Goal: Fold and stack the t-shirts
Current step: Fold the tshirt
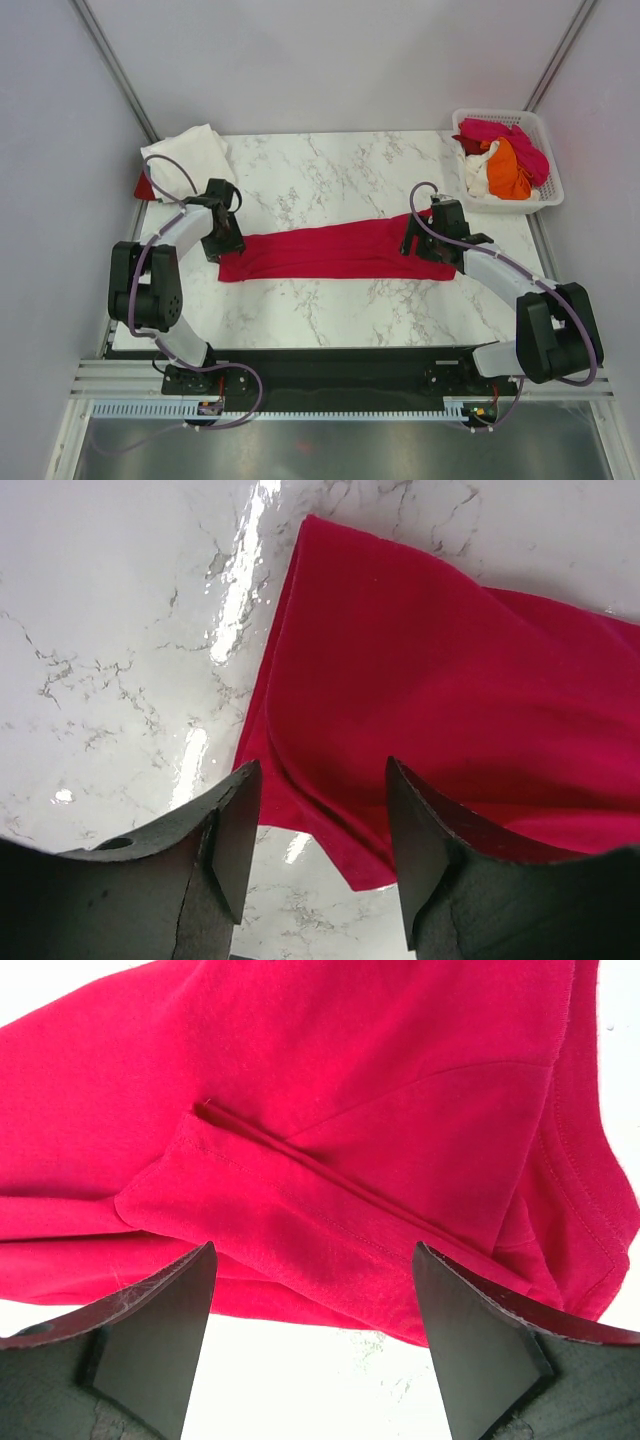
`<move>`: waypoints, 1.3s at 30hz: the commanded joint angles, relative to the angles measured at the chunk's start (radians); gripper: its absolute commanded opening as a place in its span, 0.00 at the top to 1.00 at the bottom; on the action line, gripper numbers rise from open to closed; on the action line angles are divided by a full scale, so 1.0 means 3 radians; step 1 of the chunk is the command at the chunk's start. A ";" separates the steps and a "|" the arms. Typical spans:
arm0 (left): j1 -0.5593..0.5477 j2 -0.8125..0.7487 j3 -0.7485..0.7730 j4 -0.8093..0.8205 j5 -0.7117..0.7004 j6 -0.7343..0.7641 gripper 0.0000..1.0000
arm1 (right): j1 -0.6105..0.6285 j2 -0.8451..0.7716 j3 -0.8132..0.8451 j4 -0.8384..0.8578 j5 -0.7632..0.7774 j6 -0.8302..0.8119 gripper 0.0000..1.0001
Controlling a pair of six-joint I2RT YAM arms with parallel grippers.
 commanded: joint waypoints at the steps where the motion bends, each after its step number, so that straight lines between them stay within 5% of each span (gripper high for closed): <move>1: 0.0024 0.0030 -0.0069 0.0122 -0.0030 -0.0200 0.41 | 0.0014 0.0006 0.0072 0.0094 -0.0007 -0.0066 0.13; 7: 0.0034 0.0188 -0.0059 0.0183 0.0001 -0.0236 0.46 | 0.0014 0.0052 0.0072 0.0099 -0.0007 -0.0076 0.13; 10: 0.0045 0.0240 -0.0034 0.0214 0.0027 -0.0266 0.65 | 0.0014 0.0026 0.0062 0.0094 0.0018 -0.0091 0.13; 13: 0.0050 0.0204 0.0032 0.0224 0.0058 -0.0226 0.98 | 0.0014 0.0021 0.0052 0.0078 0.0018 -0.0096 0.13; 21: 0.0096 -0.0062 0.0595 0.0199 0.0129 0.0061 0.98 | 0.0014 0.0062 0.0078 0.0073 0.0100 -0.0091 0.13; 39: 0.0371 0.0444 0.1424 0.0198 0.0584 0.0363 0.98 | 0.0009 0.0144 0.0124 0.0073 0.0141 -0.0117 0.12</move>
